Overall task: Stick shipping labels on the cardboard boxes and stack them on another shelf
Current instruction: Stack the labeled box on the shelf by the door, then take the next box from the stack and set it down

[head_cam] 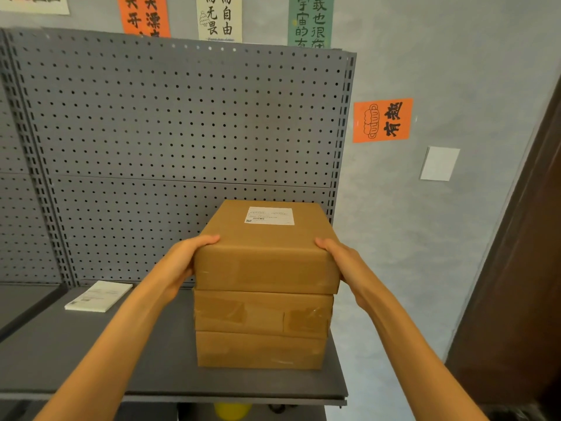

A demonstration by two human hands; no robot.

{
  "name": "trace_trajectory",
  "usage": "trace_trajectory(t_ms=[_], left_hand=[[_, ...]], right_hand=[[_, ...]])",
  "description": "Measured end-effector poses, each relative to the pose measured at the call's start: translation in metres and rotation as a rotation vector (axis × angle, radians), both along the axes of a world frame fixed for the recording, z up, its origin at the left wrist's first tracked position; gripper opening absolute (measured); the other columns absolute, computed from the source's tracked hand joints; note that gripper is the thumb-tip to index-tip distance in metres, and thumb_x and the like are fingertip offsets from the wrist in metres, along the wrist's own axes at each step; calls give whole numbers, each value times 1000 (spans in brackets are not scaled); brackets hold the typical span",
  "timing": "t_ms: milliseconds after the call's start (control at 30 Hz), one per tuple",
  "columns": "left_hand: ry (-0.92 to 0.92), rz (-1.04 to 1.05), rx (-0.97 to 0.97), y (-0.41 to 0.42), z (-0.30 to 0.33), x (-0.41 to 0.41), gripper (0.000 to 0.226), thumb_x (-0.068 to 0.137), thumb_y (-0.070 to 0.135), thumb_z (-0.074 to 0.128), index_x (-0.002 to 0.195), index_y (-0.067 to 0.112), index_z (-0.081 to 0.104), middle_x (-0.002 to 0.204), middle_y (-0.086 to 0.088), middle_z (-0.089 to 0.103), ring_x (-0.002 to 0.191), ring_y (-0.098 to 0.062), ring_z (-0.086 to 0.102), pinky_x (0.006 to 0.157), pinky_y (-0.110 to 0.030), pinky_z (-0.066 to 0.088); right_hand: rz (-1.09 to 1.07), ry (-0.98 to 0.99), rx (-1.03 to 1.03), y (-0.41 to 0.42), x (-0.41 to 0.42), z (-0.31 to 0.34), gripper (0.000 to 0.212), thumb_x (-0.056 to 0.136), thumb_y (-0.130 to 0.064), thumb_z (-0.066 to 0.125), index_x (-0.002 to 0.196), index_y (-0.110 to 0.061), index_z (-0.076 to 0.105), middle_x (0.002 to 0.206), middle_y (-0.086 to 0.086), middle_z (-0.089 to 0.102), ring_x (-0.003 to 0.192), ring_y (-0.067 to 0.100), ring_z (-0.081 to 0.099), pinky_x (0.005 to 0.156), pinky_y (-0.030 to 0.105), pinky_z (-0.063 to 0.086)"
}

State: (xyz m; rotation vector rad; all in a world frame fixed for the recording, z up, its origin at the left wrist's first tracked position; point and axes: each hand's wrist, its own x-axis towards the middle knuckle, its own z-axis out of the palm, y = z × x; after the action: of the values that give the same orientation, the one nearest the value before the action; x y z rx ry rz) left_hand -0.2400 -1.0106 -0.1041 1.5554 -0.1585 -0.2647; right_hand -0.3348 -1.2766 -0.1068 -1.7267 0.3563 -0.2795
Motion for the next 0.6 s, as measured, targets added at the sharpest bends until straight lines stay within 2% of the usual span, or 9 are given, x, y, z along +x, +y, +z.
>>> trace_trajectory(t_ms=[100,200,300,367,433,500,600], left_hand=[[-3,27,-2,-3,2,-5,45,83,38,64,121,16,53,111,-2,61,102,-16,58,82,-30,47],[-47,31,67,-2,8,-7,49,83,41,64,124,16,54,120,-4,59,104,-17,57,86,-31,46],[-140,109,218,-2,17,-8,70,83,40,66,142,16,38,142,-4,44,123,-23,47,105,-38,39],[-241,173,310,-3,25,-10,65,89,32,61,145,15,33,147,-4,39,131,-24,40,107,-38,32],[-337,231,391,1,31,-13,58,90,28,60,143,14,38,146,-5,42,131,-24,42,105,-37,34],[-432,299,564,14,36,-19,53,91,30,60,139,14,44,142,-5,47,129,-23,45,104,-38,36],[-559,394,844,45,42,-29,49,93,30,56,137,12,47,139,-6,52,126,-25,49,103,-40,41]], right_hand=[[30,13,-22,-3,-3,4,61,85,-57,56,135,-25,42,130,2,54,113,22,54,98,41,47],[63,60,-61,-7,-6,16,69,83,-55,59,139,-19,40,136,4,51,115,23,52,99,40,45],[10,15,-180,-7,-7,30,72,87,-48,60,145,-16,32,146,6,42,124,26,47,99,38,41],[-38,-85,-327,-1,-6,41,65,91,-41,59,145,-14,34,146,6,42,128,26,45,93,33,42],[-77,-167,-569,8,0,49,62,92,-38,57,145,-14,35,147,6,43,130,26,45,95,34,43],[-94,-209,-822,22,8,56,60,93,-36,56,145,-14,35,148,6,41,133,26,41,102,40,41],[-51,-286,-1151,48,16,64,48,96,-29,51,139,-12,42,142,7,47,129,25,43,99,39,43]])
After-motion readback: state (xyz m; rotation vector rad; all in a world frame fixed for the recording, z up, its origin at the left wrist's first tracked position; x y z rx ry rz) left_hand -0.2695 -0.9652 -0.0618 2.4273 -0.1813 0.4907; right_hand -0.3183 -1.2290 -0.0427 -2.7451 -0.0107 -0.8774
